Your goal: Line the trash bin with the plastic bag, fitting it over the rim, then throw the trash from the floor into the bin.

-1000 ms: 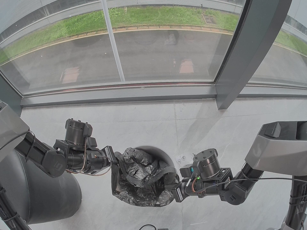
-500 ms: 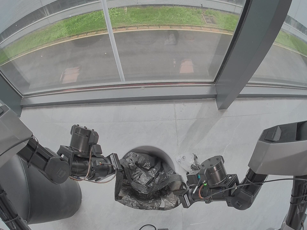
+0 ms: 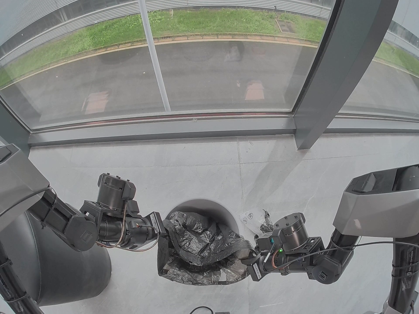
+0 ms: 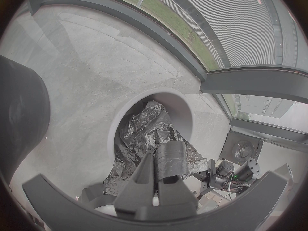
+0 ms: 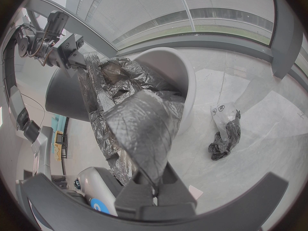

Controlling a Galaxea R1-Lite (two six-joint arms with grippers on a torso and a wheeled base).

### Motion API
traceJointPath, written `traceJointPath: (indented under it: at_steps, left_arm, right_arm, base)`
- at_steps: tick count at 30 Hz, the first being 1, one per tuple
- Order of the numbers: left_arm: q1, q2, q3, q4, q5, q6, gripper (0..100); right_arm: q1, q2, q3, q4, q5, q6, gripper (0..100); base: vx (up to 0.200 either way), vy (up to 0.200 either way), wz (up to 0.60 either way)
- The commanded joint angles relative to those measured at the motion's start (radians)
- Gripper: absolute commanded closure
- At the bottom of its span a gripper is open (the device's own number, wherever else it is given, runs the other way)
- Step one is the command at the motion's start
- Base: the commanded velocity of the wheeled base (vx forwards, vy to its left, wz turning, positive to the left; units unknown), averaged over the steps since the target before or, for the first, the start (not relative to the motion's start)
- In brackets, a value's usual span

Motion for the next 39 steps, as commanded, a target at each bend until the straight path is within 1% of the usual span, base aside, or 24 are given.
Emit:
traceJointPath:
  at_steps: [1, 4, 5, 14, 18, 21, 22, 24, 25, 26, 28, 29, 30, 31, 32, 33, 34, 35, 36, 39]
  left_arm:
    - [0.003, 0.023, -0.006, -0.008, 0.000, -0.001, 100]
    - [0.003, 0.033, 0.004, -0.055, 0.001, 0.001, 100]
    - [0.003, 0.036, 0.006, -0.068, 0.001, 0.001, 100]
    - [0.003, 0.046, 0.004, -0.081, 0.001, 0.001, 100]
    - [0.004, 0.041, 0.004, -0.081, 0.001, 0.001, 100]
    - [0.004, 0.035, 0.004, -0.081, 0.001, 0.001, 100]
    - [0.004, 0.035, 0.004, -0.081, 0.001, 0.001, 100]
    - [0.004, 0.035, 0.004, -0.083, 0.001, -0.001, 100]
    - [0.004, 0.035, 0.003, -0.083, 0.001, -0.001, 100]
    - [0.004, 0.033, 0.003, -0.083, 0.001, 0.001, 100]
    - [0.003, 0.032, 0.000, -0.085, 0.001, 0.003, 100]
    - [0.003, 0.030, -0.002, -0.085, 0.001, 0.004, 100]
    - [0.003, 0.027, -0.006, -0.085, 0.001, 0.006, 100]
    - [0.003, 0.027, -0.006, -0.085, 0.001, 0.006, 100]
    - [0.003, 0.023, -0.009, -0.085, 0.001, 0.004, 100]
    - [0.003, 0.023, -0.011, -0.085, 0.001, 0.004, 100]
    - [0.003, 0.020, -0.016, -0.085, 0.001, 0.003, 100]
    - [0.003, 0.020, -0.016, -0.085, 0.001, 0.003, 100]
    - [0.003, 0.018, -0.017, -0.085, 0.001, 0.001, 100]
    - [0.003, 0.020, -0.025, -0.085, 0.001, -0.001, 100]
  right_arm:
    - [-0.003, 0.014, -0.019, 0.000, 0.000, -0.004, 100]
    - [-0.005, 0.016, -0.019, 0.000, -0.005, -0.003, 100]
    - [-0.005, 0.016, -0.019, 0.000, -0.010, -0.003, 0]
    - [-0.022, -0.004, -0.003, 0.000, -0.016, -0.004, 0]
    - [-0.026, -0.066, 0.003, -0.002, -0.017, -0.006, 0]
    - [-0.023, -0.149, -0.019, 0.001, -0.027, -0.009, 0]
    - [-0.017, -0.161, -0.034, 0.004, -0.037, -0.012, 0]
    - [0.003, -0.170, -0.086, 0.020, -0.086, -0.030, 0]
    - [0.016, -0.166, -0.108, 0.023, -0.120, -0.043, 0]
    - [0.038, -0.158, -0.137, 0.032, -0.171, -0.061, 0]
    - [0.069, -0.130, -0.183, 0.053, -0.241, -0.093, 0]
    - [0.078, -0.119, -0.197, 0.056, -0.263, -0.102, 0]
    - [0.102, -0.092, -0.226, 0.059, -0.306, -0.129, 0]
    - [0.102, -0.092, -0.226, 0.059, -0.306, -0.129, 0]
    - [0.132, -0.066, -0.267, 0.067, -0.341, -0.153, 0]
    - [0.135, -0.060, -0.273, 0.069, -0.344, -0.155, 0]
    - [0.156, -0.037, -0.303, 0.086, -0.359, -0.164, 0]
    - [0.156, -0.037, -0.303, 0.086, -0.359, -0.164, 0]
    - [0.188, -0.015, -0.346, 0.129, -0.370, -0.165, 0]
    - [0.219, 0.009, -0.395, 0.184, -0.370, -0.165, 0]
  base:
    - [0.000, 0.000, 0.00]
    - [0.000, 0.000, 0.00]
    - [0.000, 0.000, 0.00]
    - [0.000, 0.000, 0.00]
    - [0.000, 0.000, 0.00]
    - [0.000, 0.000, 0.00]
    - [0.000, 0.000, 0.00]
    - [0.000, 0.000, 0.00]
    - [0.000, 0.000, 0.00]
    - [0.000, 0.000, 0.00]
    - [0.000, 0.000, 0.00]
    - [0.000, 0.000, 0.00]
    - [0.000, 0.000, 0.00]
    - [0.000, 0.000, 0.00]
    - [0.000, 0.000, 0.00]
    - [0.000, 0.000, 0.00]
    - [0.000, 0.000, 0.00]
    - [0.000, 0.000, 0.00]
    - [0.000, 0.000, 0.00]
    - [0.000, 0.000, 0.00]
